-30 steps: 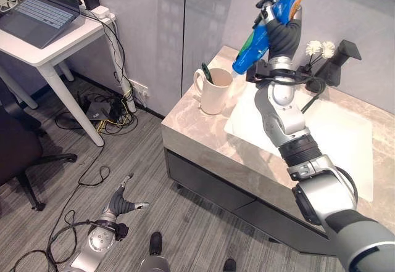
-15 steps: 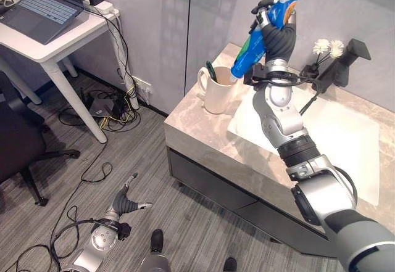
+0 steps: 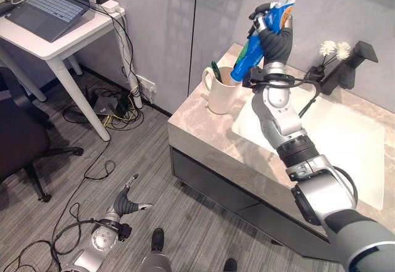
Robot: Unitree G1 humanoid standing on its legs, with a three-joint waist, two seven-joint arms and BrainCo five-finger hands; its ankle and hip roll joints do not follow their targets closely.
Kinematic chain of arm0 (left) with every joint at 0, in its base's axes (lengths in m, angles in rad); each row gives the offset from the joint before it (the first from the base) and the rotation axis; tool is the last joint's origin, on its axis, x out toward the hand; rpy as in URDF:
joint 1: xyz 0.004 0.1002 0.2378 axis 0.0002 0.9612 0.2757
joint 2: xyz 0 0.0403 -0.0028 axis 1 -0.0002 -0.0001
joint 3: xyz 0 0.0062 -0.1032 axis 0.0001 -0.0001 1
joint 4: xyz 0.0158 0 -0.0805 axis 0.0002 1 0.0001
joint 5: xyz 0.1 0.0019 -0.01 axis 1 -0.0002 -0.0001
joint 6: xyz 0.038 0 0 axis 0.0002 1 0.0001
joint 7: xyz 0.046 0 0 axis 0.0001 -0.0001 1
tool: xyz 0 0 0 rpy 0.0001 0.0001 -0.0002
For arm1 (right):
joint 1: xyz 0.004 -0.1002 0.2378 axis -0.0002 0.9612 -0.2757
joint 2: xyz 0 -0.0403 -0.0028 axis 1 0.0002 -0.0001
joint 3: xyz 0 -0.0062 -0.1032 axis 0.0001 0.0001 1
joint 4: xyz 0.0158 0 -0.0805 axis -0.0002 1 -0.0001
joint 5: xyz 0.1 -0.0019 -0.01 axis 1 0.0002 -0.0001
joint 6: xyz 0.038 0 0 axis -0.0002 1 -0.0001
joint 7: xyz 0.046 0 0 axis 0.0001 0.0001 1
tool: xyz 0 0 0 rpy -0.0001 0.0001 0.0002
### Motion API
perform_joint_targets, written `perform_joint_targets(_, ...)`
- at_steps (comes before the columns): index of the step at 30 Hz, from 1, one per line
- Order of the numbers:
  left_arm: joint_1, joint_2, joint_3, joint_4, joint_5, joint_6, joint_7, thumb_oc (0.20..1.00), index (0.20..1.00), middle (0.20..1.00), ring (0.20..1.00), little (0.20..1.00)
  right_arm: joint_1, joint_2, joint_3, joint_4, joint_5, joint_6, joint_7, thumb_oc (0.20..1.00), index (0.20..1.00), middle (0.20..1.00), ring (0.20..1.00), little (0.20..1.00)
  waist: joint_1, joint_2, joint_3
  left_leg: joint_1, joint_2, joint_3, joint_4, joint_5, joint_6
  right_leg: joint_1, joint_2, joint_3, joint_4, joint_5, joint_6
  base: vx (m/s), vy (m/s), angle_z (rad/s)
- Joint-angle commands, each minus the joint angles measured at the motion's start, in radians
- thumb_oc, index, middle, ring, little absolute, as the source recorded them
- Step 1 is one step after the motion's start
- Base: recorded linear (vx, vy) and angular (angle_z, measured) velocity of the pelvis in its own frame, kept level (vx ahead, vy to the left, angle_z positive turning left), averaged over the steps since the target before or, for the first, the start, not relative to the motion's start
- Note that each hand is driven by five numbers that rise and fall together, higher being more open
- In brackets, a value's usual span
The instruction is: Put brush and paste in cup on sink, flatten towel.
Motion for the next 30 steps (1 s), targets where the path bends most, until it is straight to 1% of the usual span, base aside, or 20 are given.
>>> perform_joint_targets(1,-0.07,0.018,-0.026,0.007,0.013,-0.036,0.01,1.0,1.0,1.0,1.0,1.0,-0.159,-0.073,-0.031,-0.017,-0.057,-0.041,-0.003,0.2,0.2,0.2,0.2,0.2,0.052,-0.001,0.026,0.049,-0.031,-0.094,0.0,-0.078,0.042,0.074,-0.035,0.006,0.063,0.213,0.072,0.01,0.007,0.14)
perform_joint_targets(17,-0.092,0.028,-0.033,0.011,0.012,-0.038,0.019,1.0,1.0,1.0,1.0,1.0,-0.17,-0.074,-0.027,0.014,-0.085,-0.033,-0.016,0.2,0.2,0.2,0.2,0.2,0.08,-0.024,0.049,0.023,-0.037,-0.104,0.003,-0.08,0.045,0.063,-0.032,-0.001,0.053,0.24,0.072,0.0,0.001,0.02)
perform_joint_targets(28,-0.105,0.014,-0.03,0.027,0.015,-0.035,0.036,1.0,1.0,1.0,1.0,1.0,-0.149,-0.055,-0.022,0.018,-0.064,-0.035,-0.005,0.2,0.2,0.2,0.2,0.2,0.068,-0.022,0.056,0.03,-0.037,-0.098,0.002,-0.084,0.047,0.063,-0.035,0.008,0.049,0.237,0.072,0.0,0.0,0.0)
perform_joint_targets(29,-0.106,0.012,-0.033,0.028,0.016,-0.034,0.035,1.0,1.0,1.0,1.0,1.0,-0.147,-0.053,-0.023,0.022,-0.051,-0.036,0.003,0.241,0.241,0.241,0.241,0.241,0.065,-0.023,0.054,0.031,-0.037,-0.096,0.002,-0.085,0.047,0.065,-0.035,0.01,0.047,0.236,0.072,0.0,0.0,0.0)
perform_joint_targets(30,-0.106,0.011,-0.033,0.028,0.016,-0.034,0.035,1.0,1.0,1.0,1.0,1.0,-0.147,-0.053,-0.023,0.022,-0.05,-0.036,0.004,0.313,0.313,0.313,0.313,0.313,0.065,-0.023,0.054,0.031,-0.037,-0.096,0.002,-0.085,0.047,0.065,-0.035,0.01,0.047,0.237,0.072,0.0,0.0,0.0)
